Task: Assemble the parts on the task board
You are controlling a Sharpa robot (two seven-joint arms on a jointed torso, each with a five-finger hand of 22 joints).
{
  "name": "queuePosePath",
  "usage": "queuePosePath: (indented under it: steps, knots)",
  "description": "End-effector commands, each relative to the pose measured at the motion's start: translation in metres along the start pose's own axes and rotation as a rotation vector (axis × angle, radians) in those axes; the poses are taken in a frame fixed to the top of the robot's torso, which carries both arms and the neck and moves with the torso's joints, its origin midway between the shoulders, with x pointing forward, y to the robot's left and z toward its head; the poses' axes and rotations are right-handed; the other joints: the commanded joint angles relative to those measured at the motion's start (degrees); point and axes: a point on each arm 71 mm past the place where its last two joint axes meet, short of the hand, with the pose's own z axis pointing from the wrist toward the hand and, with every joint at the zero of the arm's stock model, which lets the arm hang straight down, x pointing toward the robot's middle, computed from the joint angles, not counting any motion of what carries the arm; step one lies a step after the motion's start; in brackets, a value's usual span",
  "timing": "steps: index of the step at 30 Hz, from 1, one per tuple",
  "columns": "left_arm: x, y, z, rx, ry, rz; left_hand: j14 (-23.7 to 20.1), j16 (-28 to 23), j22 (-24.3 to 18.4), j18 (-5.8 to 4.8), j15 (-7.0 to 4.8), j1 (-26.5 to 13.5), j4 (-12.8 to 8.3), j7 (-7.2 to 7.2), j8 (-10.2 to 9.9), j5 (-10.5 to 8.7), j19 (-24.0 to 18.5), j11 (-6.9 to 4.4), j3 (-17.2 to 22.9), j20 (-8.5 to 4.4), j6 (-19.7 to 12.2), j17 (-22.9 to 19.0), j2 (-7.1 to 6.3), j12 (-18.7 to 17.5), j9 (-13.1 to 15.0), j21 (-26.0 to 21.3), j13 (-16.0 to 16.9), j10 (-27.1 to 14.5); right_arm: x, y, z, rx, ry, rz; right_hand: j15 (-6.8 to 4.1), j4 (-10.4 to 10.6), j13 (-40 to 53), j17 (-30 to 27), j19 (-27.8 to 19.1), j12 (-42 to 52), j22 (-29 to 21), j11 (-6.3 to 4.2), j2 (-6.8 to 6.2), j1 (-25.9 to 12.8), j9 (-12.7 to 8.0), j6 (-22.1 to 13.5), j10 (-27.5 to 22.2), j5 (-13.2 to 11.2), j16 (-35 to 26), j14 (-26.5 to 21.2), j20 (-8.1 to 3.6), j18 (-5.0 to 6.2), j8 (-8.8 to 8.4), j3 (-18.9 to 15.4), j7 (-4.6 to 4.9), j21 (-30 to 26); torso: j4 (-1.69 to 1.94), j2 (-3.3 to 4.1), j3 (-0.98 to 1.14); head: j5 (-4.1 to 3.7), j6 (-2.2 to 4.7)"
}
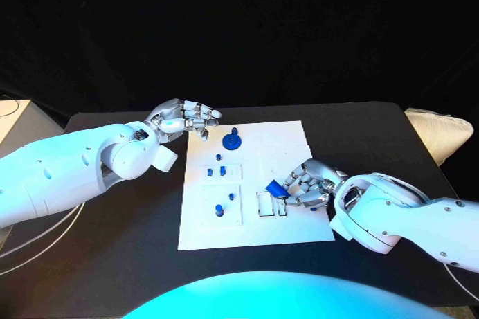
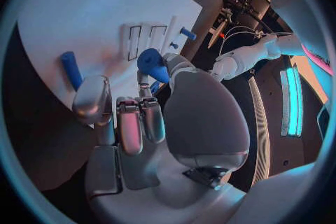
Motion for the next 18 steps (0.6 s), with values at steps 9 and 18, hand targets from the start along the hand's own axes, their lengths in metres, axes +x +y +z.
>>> queuePosePath:
  steps: [9,18]
  knots:
    - [0.0020,-0.0010,0.0003,0.006,0.010,-0.010,-0.2,0.2,-0.1,0.83,0.21,-0.3,0.1,0.00,0.3,0.23,0.4,0.07,-0.2,0.15,-0.6,0.1,0.48,0.2,0.0,-0.2,0.1,-0.5,0.0184,0.0011,0.0054,0.038,0.064,-0.023,-0.54,-0.8,12.6,12.5,0.3,1.1,0.5,-0.40,-0.20,-4.8,0.0,1.6,4.1,-2.6,0.2,5.4,-0.25,-1.09,1.49,1.5,-1.11,0.3,0.09,0.02,0.01,0.04,0.00]
    - [0.0016,-0.0009,0.0001,0.005,0.009,-0.010,-0.2,0.2,-0.1,0.83,0.21,-0.3,0.1,0.00,0.3,0.23,0.4,0.07,-0.2,0.15,-0.6,0.1,0.48,0.2,0.0,-0.2,0.1,-0.5,0.0183,0.0017,0.0095,0.045,0.036,-0.039,-0.61,-0.8,13.0,12.7,0.5,1.5,0.8,-0.49,0.05,-6.1,0.0,1.8,4.5,-2.9,0.3,5.5,-0.30,-1.16,1.70,1.5,-1.23,0.7,0.04,0.07,0.05,0.18,0.00]
